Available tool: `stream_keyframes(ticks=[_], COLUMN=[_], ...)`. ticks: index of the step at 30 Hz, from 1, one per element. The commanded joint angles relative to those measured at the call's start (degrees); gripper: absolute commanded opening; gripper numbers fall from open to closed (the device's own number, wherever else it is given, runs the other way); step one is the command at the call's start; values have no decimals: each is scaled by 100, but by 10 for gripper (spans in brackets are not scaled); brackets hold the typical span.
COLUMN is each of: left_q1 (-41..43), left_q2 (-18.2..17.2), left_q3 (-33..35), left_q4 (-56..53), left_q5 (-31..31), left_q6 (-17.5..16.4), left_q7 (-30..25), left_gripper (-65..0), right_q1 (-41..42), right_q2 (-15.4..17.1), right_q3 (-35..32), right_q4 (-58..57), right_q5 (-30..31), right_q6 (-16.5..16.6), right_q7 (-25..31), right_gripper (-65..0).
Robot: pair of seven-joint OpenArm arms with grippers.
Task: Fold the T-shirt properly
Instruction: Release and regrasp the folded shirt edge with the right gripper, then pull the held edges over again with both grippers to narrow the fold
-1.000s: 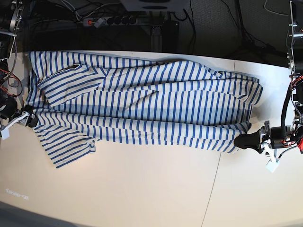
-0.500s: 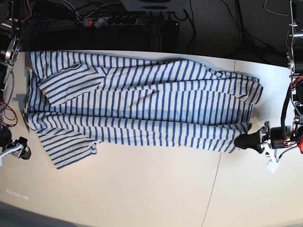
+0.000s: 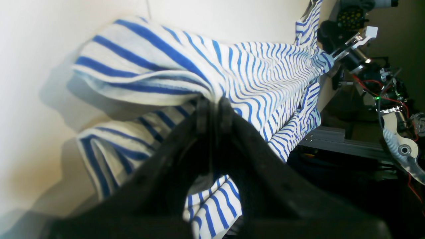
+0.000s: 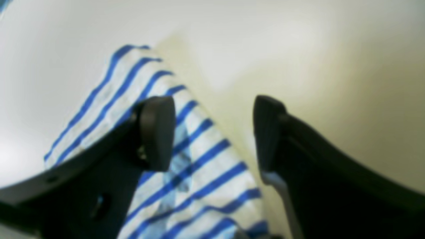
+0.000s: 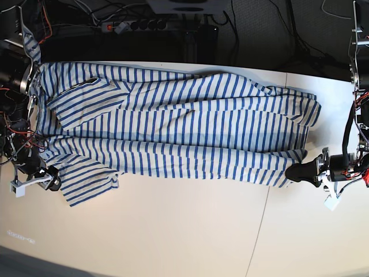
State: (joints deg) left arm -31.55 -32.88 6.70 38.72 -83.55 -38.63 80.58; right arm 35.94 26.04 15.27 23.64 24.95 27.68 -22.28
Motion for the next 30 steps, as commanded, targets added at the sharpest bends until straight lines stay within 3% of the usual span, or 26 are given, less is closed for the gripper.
stream_keyframes(ticks=[1,11,13,15,16,19,23,30], left_q1=[-177,-195,-197,-192,-192,-197,-243,-280], left_q2=[-109,-107,-109,-109,-109,-111,-131,-520], left_q3=[-28,-28,-28,-28,-28,-28,-28,-28], left_q4=[87,87,87,87,87,87,90,356], left_q5=[-145,-145,-145,-145,-145,-145,-145,-145], left_q6=[-137,-137,-137,-137,-137,-137,-137,-137], left_q7=[-58,-58,-58,-58,-58,-58,-58,-58], left_gripper=[-650,-650,-650,-650,-650,-650,-650,-650], right_q1=[85,81,83,72,70,66,37,-422], right_q2=[-50,-651,-643,-616,-603,-575,-573,-304], right_q3=[-2,-94,-203,-286,-306,-306,-308,-308], right_q4=[15,22,37,107,160,400,951,2389], right_q5=[-79,-570,-601,-715,-815,-1108,-1003,481], right_q6=[474,531,531,529,531,533,562,619], right_q7=[-232,-341,-337,-310,-302,-321,-527,-1622], right_gripper=[-272,-289,-401,-597,-650,-650,-650,-650])
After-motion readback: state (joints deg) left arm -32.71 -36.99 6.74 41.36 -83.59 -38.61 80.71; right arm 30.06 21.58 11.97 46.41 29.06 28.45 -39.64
